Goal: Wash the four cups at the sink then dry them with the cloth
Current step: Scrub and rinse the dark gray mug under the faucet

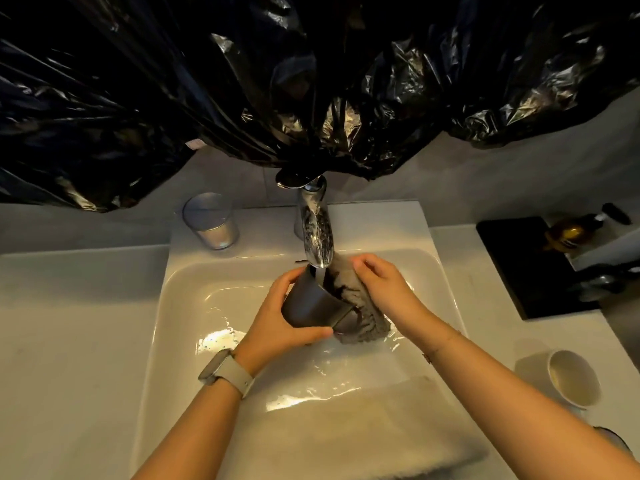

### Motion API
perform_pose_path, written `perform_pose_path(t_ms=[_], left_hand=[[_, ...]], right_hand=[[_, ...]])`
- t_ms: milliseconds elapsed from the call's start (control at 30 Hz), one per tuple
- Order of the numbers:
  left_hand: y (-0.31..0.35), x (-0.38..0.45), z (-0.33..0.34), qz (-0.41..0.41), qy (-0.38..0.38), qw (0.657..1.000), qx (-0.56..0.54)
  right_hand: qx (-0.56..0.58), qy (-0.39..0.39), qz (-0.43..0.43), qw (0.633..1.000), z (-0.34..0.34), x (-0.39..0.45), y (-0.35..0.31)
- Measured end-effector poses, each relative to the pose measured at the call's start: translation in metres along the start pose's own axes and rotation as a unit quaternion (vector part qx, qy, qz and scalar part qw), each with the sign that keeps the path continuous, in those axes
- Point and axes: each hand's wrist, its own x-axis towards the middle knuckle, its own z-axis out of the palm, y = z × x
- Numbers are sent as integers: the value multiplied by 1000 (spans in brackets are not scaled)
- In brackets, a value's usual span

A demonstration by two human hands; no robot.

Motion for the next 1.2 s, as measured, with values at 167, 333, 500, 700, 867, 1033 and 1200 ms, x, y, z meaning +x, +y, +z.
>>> perform_pose_path(t_ms=[167, 333, 500, 700, 867, 1033, 1200], left_hand=[[-12, 4, -8, -57, -6, 997, -58], [-18, -1, 0, -147, 69, 948, -273], [-18, -8, 4, -185, 98, 897, -389], [-15, -22, 1, -216, 95, 916, -325], [-13, -31, -1, -234, 101, 913, -318], [-11, -36, -6, -250, 101, 907, -324], [-10, -38, -8, -252, 106, 903, -330]], right_hand=[[168, -94, 172, 966, 4, 7, 1], [166, -3, 96, 981, 3, 9, 15], [-84, 65, -109, 988, -10, 8, 27], [-306, 48, -115, 944, -21, 4, 41], [-385, -23, 0, 923, -2, 2, 64], [-559, 3, -102, 823, 19, 4, 76], [-588, -65, -200, 781, 28, 6, 86]])
